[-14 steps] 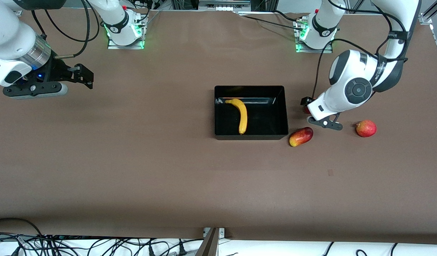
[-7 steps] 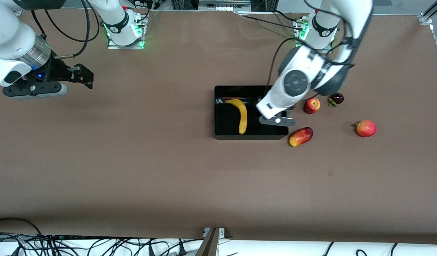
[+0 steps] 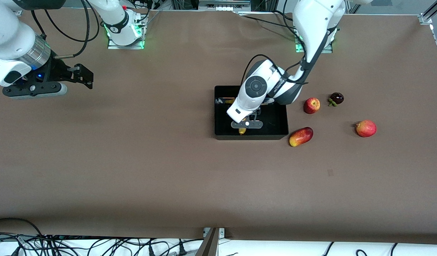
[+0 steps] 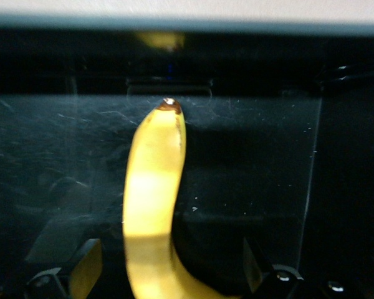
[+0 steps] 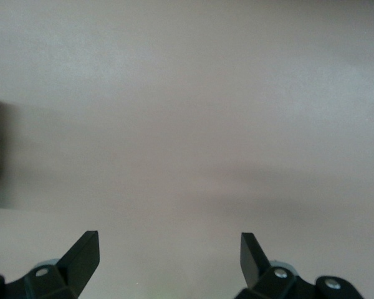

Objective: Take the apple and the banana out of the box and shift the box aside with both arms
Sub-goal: 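Reach the left gripper back into the box and grasp the banana, then carry the banana out and lay it on the table beside the mango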

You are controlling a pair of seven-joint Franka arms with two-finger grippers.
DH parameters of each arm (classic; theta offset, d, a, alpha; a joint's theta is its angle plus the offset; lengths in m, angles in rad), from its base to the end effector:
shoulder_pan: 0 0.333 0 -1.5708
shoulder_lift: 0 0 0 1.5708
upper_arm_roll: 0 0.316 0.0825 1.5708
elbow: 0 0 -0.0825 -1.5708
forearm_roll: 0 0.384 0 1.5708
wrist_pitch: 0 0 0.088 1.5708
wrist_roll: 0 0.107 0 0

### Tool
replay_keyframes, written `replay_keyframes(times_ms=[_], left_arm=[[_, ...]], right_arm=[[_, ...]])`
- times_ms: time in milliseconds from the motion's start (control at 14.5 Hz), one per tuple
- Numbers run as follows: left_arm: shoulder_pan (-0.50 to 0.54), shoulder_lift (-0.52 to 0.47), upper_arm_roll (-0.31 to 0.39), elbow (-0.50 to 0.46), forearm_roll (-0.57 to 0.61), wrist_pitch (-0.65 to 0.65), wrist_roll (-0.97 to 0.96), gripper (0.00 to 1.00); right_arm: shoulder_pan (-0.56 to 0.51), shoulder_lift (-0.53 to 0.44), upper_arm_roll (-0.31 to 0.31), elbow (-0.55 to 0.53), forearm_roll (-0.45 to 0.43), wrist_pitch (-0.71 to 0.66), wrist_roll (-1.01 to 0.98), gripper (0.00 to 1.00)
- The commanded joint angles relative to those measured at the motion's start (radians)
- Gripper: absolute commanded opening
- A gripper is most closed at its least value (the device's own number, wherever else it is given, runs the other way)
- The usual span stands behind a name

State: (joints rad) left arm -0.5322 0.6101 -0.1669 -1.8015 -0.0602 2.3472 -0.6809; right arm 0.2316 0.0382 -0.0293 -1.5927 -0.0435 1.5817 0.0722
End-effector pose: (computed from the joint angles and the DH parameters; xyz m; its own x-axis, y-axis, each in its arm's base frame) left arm 0.5001 -0.4123 0.2061 0.9899 0.0473 -0.1336 0.0565 -0.9962 0.0658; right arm 0.5547 0.1094 0.5938 0.9905 0.1300 -0.0458 0.1322 -0.9901 0.0479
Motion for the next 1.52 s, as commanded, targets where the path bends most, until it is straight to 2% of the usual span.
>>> replay_keyframes(times_ms=[0,207,276,345,414,483,690,1172,1448], left_arm=[[-0.015,0.025,0.010,0.005,-0.009,0.004,-0.005,1.00],[-0.023,0.046,0.010,-0.001,-0.006,0.027,-0.003,1.00],[-0.022,0.037,0.010,-0.001,-0.006,0.026,-0.002,0.63],[-0.023,0.036,0.010,0.001,-0.006,0.026,-0.002,0.34],[-0.023,0.037,0.010,0.004,-0.004,0.026,-0.003,0.17],[-0.022,0.036,0.010,0.004,-0.004,0.023,0.000,0.05],[-0.020,0.002,0.010,0.005,-0.004,-0.009,-0.005,0.04],[0.080,-0.144,0.012,0.149,-0.003,-0.386,0.029,0.05],[0.208,-0.228,0.023,0.162,-0.003,-0.526,0.267,0.07]], right_arm=[[0.000,0.000,0.000,0.017,-0.007,-0.017,0.006,1.00],[0.000,0.000,0.000,0.017,-0.007,-0.015,0.006,1.00],[0.000,0.000,0.000,0.016,-0.007,-0.015,0.006,1.00],[0.000,0.000,0.000,0.017,-0.007,-0.015,0.006,1.00],[0.000,0.000,0.000,0.016,-0.007,-0.015,0.006,1.00],[0.000,0.000,0.000,0.017,-0.007,-0.015,0.008,1.00],[0.000,0.000,0.000,0.016,-0.007,-0.015,0.008,1.00],[0.000,0.000,0.000,0.016,-0.007,-0.017,0.008,1.00],[0.000,0.000,0.000,0.016,-0.006,-0.017,0.008,1.00]])
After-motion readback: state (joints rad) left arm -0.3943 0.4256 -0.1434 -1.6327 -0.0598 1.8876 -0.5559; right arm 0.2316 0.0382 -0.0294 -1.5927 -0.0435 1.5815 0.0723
